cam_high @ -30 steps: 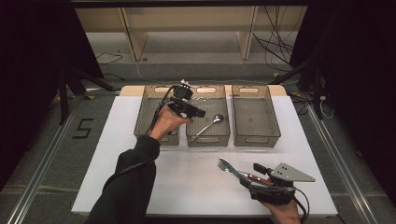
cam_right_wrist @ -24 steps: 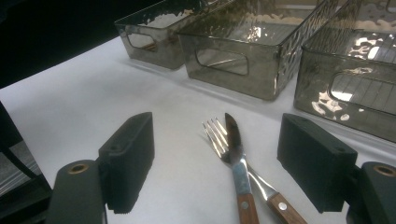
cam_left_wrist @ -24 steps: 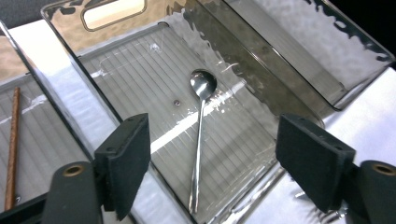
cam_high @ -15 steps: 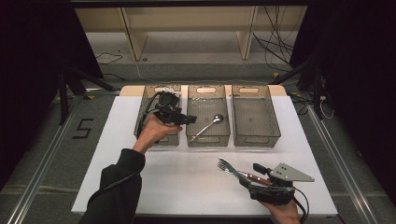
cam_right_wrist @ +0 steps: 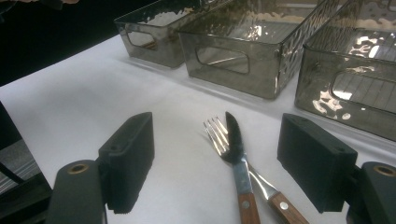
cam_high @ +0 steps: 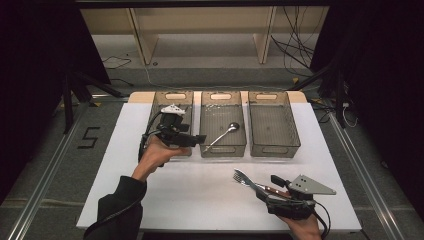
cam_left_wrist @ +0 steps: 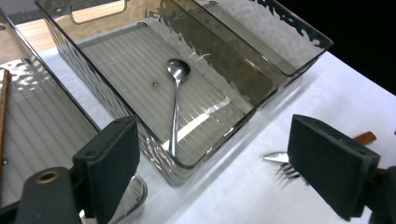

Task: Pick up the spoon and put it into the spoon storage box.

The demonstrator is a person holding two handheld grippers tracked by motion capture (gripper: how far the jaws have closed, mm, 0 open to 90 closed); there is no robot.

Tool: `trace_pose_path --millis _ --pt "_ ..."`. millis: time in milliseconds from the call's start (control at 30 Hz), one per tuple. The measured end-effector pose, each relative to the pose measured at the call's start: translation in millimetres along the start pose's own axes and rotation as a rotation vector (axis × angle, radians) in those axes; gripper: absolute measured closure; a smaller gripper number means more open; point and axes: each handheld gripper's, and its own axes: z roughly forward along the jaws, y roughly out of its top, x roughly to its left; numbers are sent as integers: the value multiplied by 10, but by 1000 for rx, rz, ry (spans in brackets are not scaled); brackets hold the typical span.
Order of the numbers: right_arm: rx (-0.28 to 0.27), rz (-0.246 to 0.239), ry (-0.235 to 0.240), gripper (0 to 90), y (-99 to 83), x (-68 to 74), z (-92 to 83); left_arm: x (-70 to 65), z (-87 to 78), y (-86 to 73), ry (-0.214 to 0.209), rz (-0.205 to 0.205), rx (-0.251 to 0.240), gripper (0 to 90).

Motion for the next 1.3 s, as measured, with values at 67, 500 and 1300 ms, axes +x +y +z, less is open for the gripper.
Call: trace_pose_path --millis 67,500,1300 --pt "0 0 0 281 0 0 1 -2 -28 -44 -1 3 -1 163" --pt "5 1 2 280 -3 -3 8 15 -224 -307 -7 16 -38 160" --pt "17 3 11 279 -6 -11 29 -4 -472 -801 2 24 -98 158"
